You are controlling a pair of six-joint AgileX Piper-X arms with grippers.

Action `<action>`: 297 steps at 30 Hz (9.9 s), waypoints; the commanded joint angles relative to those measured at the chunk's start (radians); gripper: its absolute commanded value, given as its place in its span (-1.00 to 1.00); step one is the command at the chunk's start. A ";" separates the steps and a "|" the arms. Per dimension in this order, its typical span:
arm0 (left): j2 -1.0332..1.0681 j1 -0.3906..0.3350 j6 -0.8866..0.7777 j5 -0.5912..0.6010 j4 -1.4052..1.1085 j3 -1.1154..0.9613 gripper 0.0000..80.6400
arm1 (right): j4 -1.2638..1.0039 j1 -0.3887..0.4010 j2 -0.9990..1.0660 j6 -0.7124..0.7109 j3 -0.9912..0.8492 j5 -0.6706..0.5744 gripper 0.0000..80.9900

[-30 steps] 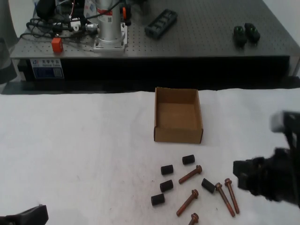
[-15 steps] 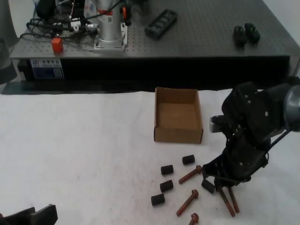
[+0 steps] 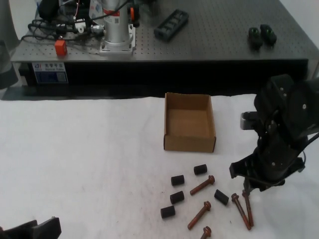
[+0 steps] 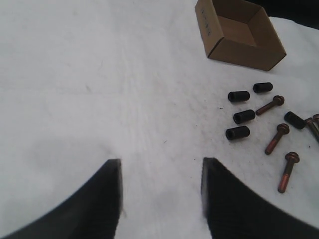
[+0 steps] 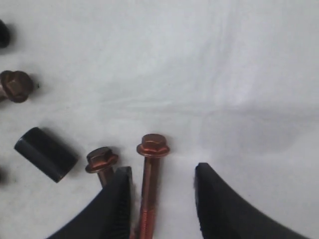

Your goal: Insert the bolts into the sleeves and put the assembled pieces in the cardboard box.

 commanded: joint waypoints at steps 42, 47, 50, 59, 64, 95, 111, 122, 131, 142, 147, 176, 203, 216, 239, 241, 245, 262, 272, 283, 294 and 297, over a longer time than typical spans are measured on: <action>0.515 0.003 0.264 0.326 -0.237 -0.153 -0.09 | 0.063 -0.132 -0.259 -0.029 -0.003 -0.153 -0.98; 0.899 -0.042 0.509 0.327 -0.145 -0.437 -0.09 | 0.120 -0.159 -0.413 -0.021 -0.003 -0.153 -0.98; 1.126 -0.092 0.595 0.289 -0.025 -0.634 -0.16 | 0.153 -0.164 -0.472 0.002 -0.003 -0.156 -0.98; 1.552 -0.244 0.868 0.183 0.218 -1.028 -0.22 | 0.167 -0.164 -0.544 0.001 -0.003 -0.163 -0.98; 1.648 -0.298 0.949 0.183 0.201 -1.058 -0.22 | 0.167 -0.164 -0.544 0.001 -0.003 -0.195 -0.98; 1.797 -0.306 0.978 0.050 0.185 -1.055 -0.31 | 0.167 -0.164 -0.544 -0.006 -0.003 -0.197 -0.98; 1.629 -0.284 0.787 0.152 0.166 -1.045 -0.98 | 0.041 -0.164 -0.618 0.019 -0.003 -0.312 -0.98; 1.071 -0.232 0.450 0.619 -0.474 -0.603 -0.98 | -0.456 -0.046 -0.785 0.431 0.072 -0.594 -0.98; 0.897 -0.233 0.304 0.769 -0.857 -0.418 -0.98 | -0.829 0.169 -0.730 0.630 0.175 -0.567 -0.98; 0.892 -0.233 0.208 0.784 -0.857 -0.418 -0.98 | -0.759 0.227 -0.711 0.568 0.175 -0.609 -0.98; 0.892 -0.233 0.208 0.784 -0.857 -0.418 -0.98 | -0.715 0.227 -0.715 0.531 0.175 -0.609 -0.98; 0.892 -0.233 0.146 0.753 -0.857 -0.418 -0.98 | -0.598 0.229 -0.715 0.407 0.175 -0.729 -0.98; 1.216 -0.219 0.331 0.072 -1.047 -0.589 -0.98 | -0.392 -0.138 -0.986 0.150 0.171 -0.451 0.04; 1.988 -0.207 0.328 0.072 -0.055 -1.657 -0.98 | -0.200 -0.167 -0.932 0.128 0.171 -0.210 0.04; 2.173 -0.204 0.242 0.103 0.417 -2.023 -0.04 | -0.139 -0.162 -0.821 0.008 0.161 -0.264 0.04; 2.123 -0.204 0.292 0.011 0.462 -2.008 -0.04 | -0.082 -0.148 -0.744 -0.042 0.144 -0.265 0.04; 2.009 -0.189 0.336 -0.062 0.478 -1.880 -0.04 | 0.037 -0.101 -0.545 -0.103 0.086 -0.196 0.04; 1.520 -0.188 0.575 -0.004 -0.019 -1.008 -0.02 | -0.047 0.052 0.031 -0.204 0.037 -0.034 -0.14; 1.558 -0.188 0.757 0.115 -0.062 -0.927 -0.03 | -0.134 0.052 0.137 -0.232 0.037 0.010 -0.15; 1.676 -0.207 1.068 0.159 -0.062 -0.927 -0.03 | -0.100 0.052 0.140 -0.223 0.043 -0.022 -0.98; 1.752 -0.261 1.152 0.096 -0.145 -0.954 -0.03 | -0.085 0.055 0.140 -0.186 0.044 -0.110 -0.98; 1.777 -0.273 1.150 0.097 -0.131 -0.994 -0.03 | -0.085 0.055 0.140 -0.186 0.044 -0.110 -0.98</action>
